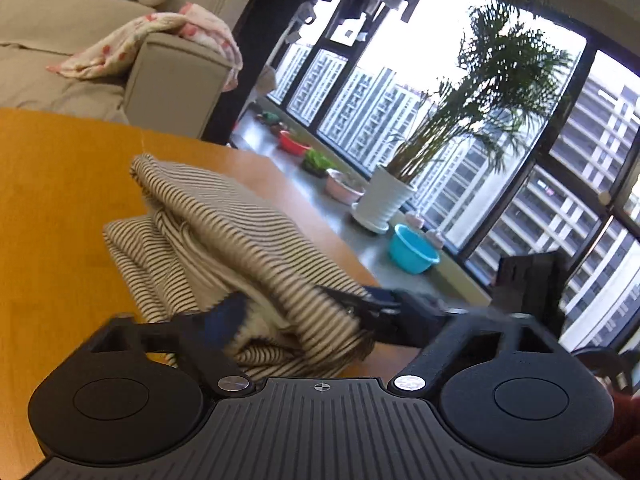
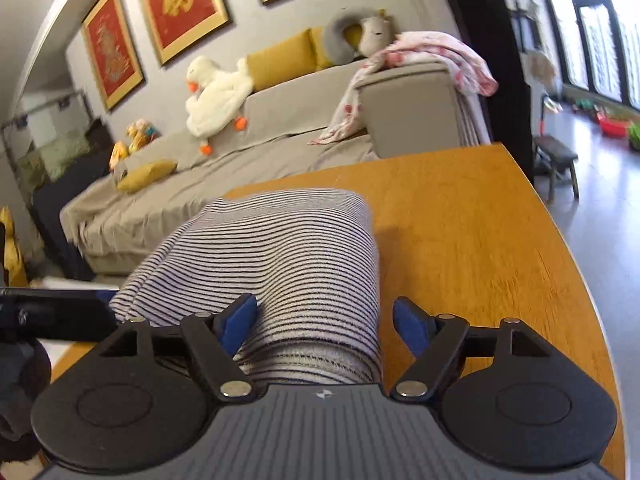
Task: Fold clothes
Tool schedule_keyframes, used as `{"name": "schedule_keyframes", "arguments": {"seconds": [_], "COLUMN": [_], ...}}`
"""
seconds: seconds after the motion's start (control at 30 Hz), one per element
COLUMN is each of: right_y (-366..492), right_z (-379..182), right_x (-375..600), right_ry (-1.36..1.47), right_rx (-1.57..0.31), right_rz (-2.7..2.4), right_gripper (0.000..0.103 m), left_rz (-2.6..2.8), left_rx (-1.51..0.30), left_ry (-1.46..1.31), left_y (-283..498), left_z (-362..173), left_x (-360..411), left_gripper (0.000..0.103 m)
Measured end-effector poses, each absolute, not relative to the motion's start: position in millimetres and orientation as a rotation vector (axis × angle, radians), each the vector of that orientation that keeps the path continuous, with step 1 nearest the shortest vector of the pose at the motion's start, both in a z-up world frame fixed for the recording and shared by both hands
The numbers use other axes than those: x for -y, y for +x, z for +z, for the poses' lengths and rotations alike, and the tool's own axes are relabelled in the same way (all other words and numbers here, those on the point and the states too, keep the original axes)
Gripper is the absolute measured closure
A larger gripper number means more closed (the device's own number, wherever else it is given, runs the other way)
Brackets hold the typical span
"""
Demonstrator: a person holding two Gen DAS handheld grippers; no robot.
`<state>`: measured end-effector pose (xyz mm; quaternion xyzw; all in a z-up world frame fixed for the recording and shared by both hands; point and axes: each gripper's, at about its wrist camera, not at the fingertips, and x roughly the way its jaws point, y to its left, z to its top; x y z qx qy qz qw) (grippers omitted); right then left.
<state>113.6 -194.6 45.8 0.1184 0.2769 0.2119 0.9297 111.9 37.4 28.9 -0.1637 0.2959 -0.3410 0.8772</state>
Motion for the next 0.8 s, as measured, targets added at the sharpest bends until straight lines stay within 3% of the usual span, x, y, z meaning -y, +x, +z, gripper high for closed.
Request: {"name": "schedule_keyframes", "arguments": {"seconds": [0.13,0.43,0.7,0.77,0.8], "right_y": [107.5,48.9,46.4,51.1,53.4], "right_z": [48.1,87.0,58.0,59.4,60.3], "right_x": [192.6,138.8,68.5,68.1,68.1], "right_ry": [0.214,-0.127,-0.311,-0.298,-0.291], "right_rx": [-0.539,-0.324,-0.311,-0.302,-0.298], "right_rz": [0.422,0.536,0.532,0.488,0.466], "right_gripper": [0.026,0.024,0.023,0.034,0.046], "left_rz": [-0.7,-0.464,-0.386,-0.38,-0.377], "left_rx": [-0.599,-0.641,-0.608,-0.606,-0.606], "left_ry": [-0.331,-0.444,-0.483,-0.476,-0.473], "left_y": [104.0,102.4,97.9,95.5,94.3], "left_z": [32.7,3.7,16.2,17.1,17.6], "left_x": [-44.0,-113.8,-137.1,-138.0,-138.4], "left_gripper": [0.031,0.017,0.016,0.016,0.016]}}
